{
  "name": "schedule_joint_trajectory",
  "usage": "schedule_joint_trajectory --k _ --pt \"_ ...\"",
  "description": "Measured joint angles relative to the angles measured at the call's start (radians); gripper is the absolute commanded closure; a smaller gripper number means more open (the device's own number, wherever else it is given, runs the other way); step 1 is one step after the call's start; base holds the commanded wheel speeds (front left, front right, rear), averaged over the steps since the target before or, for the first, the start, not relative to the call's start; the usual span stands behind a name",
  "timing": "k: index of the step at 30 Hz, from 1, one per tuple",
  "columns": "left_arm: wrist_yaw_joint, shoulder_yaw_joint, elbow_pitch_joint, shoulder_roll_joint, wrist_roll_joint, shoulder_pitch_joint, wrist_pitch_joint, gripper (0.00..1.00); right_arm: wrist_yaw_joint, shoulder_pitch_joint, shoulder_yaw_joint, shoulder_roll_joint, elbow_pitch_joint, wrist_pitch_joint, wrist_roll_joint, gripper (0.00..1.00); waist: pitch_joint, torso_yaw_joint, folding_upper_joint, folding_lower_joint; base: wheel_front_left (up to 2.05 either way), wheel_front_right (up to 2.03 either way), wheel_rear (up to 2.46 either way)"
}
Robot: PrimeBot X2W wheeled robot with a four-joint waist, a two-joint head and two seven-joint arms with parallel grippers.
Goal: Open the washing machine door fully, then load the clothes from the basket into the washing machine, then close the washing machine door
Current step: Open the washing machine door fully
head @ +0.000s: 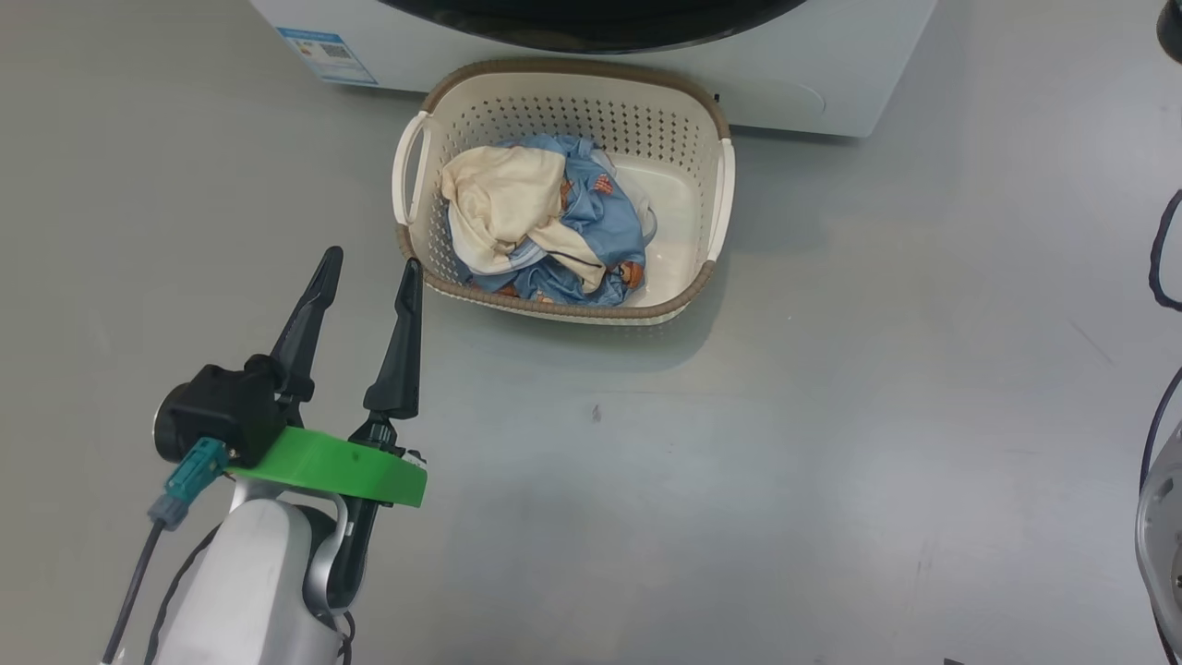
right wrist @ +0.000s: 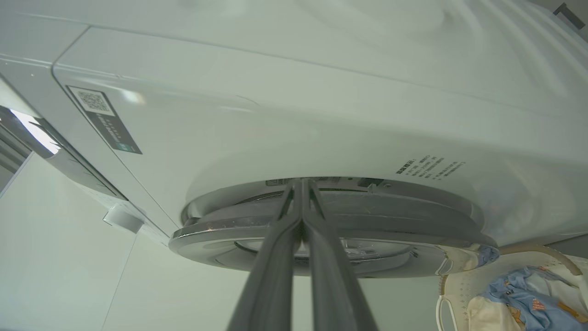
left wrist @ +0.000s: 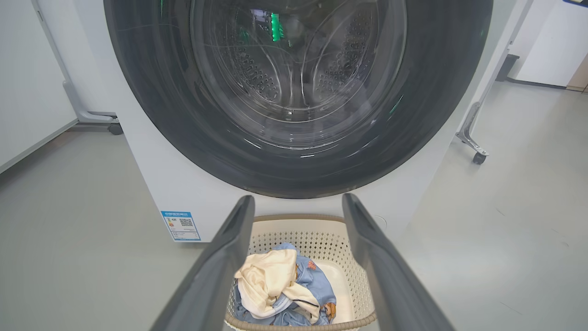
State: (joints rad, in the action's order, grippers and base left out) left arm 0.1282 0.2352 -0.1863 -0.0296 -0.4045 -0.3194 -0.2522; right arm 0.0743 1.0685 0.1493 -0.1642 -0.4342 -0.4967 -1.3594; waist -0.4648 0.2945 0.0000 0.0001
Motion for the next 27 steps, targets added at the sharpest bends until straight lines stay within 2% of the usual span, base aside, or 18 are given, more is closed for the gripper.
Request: schedule_joint_trajectory --k 9,27 --pt "0.0 0.042 0.026 0.002 -0.068 -0.014 0.0 0.0 0.024 0.076 -0.034 -0.005 -0.024 -0.013 0.025 1.0 -0.052 0.056 0.0 0.0 0.0 0.0 0.0" --pt "0.0 0.095 0.065 0.007 -0.141 -0.051 0.0 0.0 0.042 0.174 -0.058 -0.031 -0.084 -0.013 0.07 1.0 -0.148 0.144 0.0 0.0 0.0 0.0 0.0"
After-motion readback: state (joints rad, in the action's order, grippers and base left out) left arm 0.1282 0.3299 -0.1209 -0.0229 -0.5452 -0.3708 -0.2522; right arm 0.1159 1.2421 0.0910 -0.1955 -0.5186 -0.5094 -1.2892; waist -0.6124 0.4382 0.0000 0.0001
